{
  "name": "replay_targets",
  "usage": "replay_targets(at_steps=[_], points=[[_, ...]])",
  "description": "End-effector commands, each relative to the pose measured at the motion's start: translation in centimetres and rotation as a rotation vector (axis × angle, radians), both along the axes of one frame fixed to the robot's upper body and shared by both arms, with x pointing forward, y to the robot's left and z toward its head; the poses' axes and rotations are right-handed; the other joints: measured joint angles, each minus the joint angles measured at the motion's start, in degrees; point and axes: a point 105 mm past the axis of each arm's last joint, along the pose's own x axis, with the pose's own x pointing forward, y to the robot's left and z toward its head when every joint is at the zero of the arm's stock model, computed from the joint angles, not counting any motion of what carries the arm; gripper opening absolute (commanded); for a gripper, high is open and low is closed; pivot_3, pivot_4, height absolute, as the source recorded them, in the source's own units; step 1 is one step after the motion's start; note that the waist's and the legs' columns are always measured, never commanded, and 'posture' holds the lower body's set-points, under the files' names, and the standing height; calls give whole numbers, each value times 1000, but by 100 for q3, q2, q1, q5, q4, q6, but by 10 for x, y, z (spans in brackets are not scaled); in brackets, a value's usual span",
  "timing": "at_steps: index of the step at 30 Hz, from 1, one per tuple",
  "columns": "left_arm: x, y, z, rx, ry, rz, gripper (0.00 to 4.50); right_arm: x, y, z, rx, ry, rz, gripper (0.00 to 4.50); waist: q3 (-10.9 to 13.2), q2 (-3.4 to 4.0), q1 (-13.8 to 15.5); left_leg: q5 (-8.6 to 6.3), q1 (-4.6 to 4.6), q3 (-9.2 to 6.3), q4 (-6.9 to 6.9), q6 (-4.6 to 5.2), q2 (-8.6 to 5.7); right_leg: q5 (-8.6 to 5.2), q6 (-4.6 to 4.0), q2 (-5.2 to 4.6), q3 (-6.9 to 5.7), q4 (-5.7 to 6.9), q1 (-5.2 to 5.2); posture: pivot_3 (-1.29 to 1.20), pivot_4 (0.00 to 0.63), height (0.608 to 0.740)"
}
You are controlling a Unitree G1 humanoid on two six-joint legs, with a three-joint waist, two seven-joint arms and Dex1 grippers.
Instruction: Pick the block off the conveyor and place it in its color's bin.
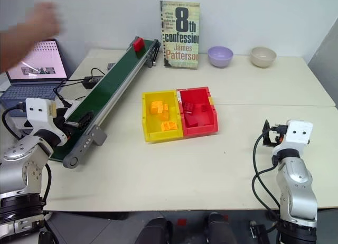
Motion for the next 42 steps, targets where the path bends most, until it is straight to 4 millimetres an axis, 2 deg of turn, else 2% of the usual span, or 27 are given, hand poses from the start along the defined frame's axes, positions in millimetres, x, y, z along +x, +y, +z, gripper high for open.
replay_targets(at_steps=[1, 14, 18, 21, 26, 32, 38, 42], points=[[0, -1, 12, 23, -40, 1, 4490, -2, 4, 20, -24, -67, 16, 4500, 0, 0, 0, 0, 0, 0, 0, 0, 0, 0, 0, 0, 0, 0, 0, 0, 150, 740], [-3, 1, 13, 27, -45, -3, 4490, -1, 4, 23, -29, -67, 24, 4500, 0, 0, 0, 0, 0, 0, 0, 0, 0, 0, 0, 0, 0, 0, 0, 0, 150, 740], [-4, 2, 14, 29, -45, -4, 4490, 3, 12, 28, -32, -68, 86, 4500, 0, 0, 0, 0, 0, 0, 0, 0, -1, 0, 0, 0, 0, 0, 0, 0, 150, 740], [-4, 3, 14, 31, -40, -14, 4490, 4, 30, 30, -15, -58, 214, 4500, 0, 0, 0, 0, 0, 1, 0, 0, -1, 0, 0, 0, -1, 0, 0, 0, 150, 740], [0, 2, 14, 30, -31, -28, 4490, -5, 86, 39, -8, -10, 623, 4500, 2, 3, 0, 0, 0, -3, 0, 0, 3, 0, 0, 1, -4, 0, 0, 0, 150, 740], [9, 2, 15, 35, -18, -47, 4490, -27, 133, 67, -24, 31, 1051, 4500, 3, 1, 4, 0, 0, -3, 3, 1, -1, 0, 1, 2, -11, -1, 2, 0, 150, 740], [18, 3, 14, 42, -5, -60, 4490, -47, 163, 84, -64, 65, 1305, 4500, 3, 1, 8, 0, -8, -13, 0, 1, 1, 0, 0, 1, -13, -5, -1, 0, 150, 740], [26, 3, 12, 42, -8, -43, 4490, -42, 170, 89, -65, 55, 1325, 4500, 4, 0, 8, 0, -10, -15, 1, 1, 0, 0, 0, -1, -14, -6, -1, 0, 150, 740]])
